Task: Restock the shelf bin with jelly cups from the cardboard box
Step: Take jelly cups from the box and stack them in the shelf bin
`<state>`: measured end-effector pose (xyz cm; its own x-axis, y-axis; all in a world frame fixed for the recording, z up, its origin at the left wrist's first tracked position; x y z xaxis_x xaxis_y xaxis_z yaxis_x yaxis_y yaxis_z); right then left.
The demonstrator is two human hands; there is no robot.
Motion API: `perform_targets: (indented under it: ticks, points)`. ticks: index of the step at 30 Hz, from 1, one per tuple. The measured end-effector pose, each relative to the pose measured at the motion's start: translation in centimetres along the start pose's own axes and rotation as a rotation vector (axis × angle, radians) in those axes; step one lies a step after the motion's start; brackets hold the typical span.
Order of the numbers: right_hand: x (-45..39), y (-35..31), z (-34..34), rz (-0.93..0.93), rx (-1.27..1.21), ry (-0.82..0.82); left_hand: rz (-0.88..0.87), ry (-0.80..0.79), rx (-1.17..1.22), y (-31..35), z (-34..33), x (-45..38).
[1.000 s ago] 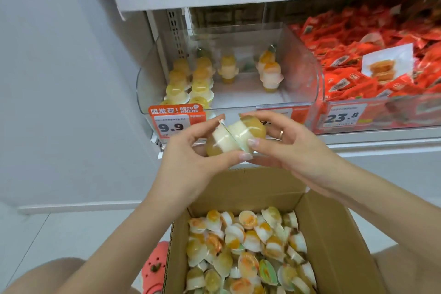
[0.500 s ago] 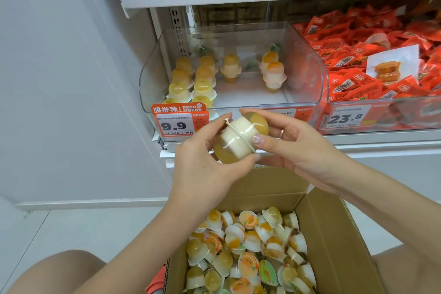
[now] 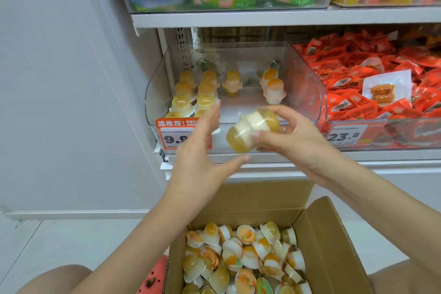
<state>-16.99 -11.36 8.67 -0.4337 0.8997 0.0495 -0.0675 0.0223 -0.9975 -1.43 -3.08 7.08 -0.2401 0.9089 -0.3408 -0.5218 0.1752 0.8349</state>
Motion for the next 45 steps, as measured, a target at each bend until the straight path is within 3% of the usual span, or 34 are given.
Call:
perform_targets:
  ticks: [4, 8, 12, 20, 35, 45]
  points:
    - [-6.9, -2.9, 1.4, 0.131, 0.226, 0.248, 0.136, 0.201, -0.16, -2.2, 3.0, -2.6]
    - [-14.2, -2.8, 0.2, 0.107, 0.703, 0.311, 0.235, -0.027, -0.444, -5.0, 3.7, -4.1]
    - [-19.1, 0.8, -1.3, 0.096, 0.899, 0.21, 0.188, -0.045, -0.609, -5.8, 3.5, -4.6]
    - [-22.3, 4.2, -0.4, 0.097, 0.971, 0.192, 0.064, -0.072, -0.648, -6.8, 3.7, -4.2]
    - [-20.9, 3.3, -1.0, 0.223, 1.004, 0.134, 0.069, -0.02, -0.633, -6.6, 2.9, -4.3]
    - [-21.6, 3.9, -0.6, 0.205, 0.959, 0.138, 0.054, -0.017, -0.646, -6.7, 2.9, -4.3]
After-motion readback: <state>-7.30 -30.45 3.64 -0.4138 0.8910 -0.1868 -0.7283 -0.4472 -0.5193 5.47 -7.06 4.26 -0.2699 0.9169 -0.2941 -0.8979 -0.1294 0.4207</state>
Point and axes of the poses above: each hand's wrist, its own x-axis away from the middle knuckle, its own z-axis out of the back of the hand, y = z × x, the point moved 1 cm from there along -x, towards the middle knuckle, and after that the axes turned 2 degrees about -z, right-handed, at the moved point
